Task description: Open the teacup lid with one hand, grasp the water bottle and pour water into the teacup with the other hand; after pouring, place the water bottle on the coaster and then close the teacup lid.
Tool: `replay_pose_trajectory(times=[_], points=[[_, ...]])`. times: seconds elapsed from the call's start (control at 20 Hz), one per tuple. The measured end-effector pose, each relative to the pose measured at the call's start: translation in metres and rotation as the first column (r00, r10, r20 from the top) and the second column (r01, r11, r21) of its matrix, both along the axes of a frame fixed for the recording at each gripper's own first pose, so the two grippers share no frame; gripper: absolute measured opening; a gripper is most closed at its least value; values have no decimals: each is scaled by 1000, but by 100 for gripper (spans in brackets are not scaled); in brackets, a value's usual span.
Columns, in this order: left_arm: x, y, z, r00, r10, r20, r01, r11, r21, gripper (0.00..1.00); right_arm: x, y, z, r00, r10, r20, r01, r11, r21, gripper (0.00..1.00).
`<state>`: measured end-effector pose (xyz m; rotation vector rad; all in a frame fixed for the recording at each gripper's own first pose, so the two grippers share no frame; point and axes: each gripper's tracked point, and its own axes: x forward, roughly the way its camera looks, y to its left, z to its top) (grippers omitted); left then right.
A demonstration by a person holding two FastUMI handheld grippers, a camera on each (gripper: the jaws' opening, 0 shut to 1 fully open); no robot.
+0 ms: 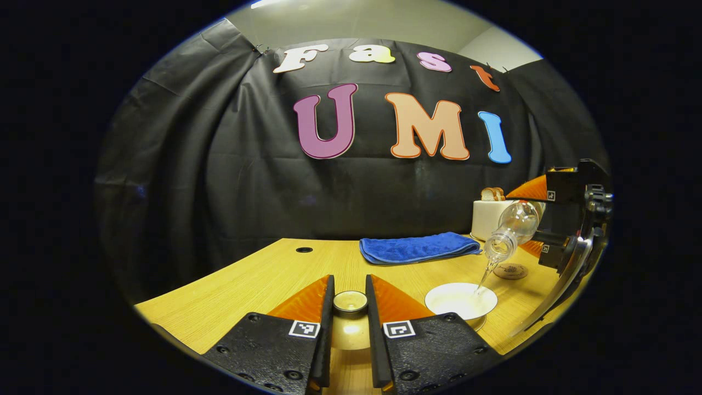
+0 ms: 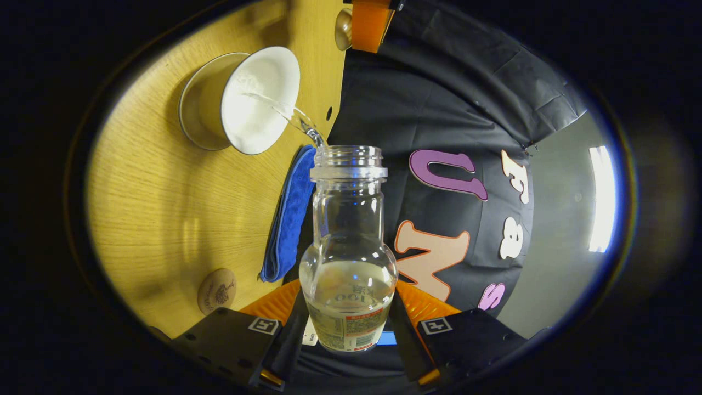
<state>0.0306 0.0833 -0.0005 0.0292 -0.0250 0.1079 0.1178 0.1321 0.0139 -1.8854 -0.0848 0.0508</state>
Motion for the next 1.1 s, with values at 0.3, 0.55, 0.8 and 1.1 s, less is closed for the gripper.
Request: replay_pose_trajectory(times=[0.3, 0.55, 0.8, 1.1], points=[[1, 0, 0, 1000, 1, 0, -1, 1000, 0, 27, -12, 15, 12, 996, 63, 69, -58, 996, -69, 79], [0, 0, 0, 1000, 3, 0, -3, 1000, 0, 27, -6, 22, 6, 995, 85, 60, -78, 991, -107, 79], [0, 1, 1, 1000, 3, 0, -3, 1000, 0, 27, -7, 31, 3, 990, 122, 68, -110, 981, -158, 79], [0, 1, 1, 1000, 3, 1, -3, 1000, 1, 27, -7, 30, 0, 990, 129, 58, -120, 983, -139, 80]])
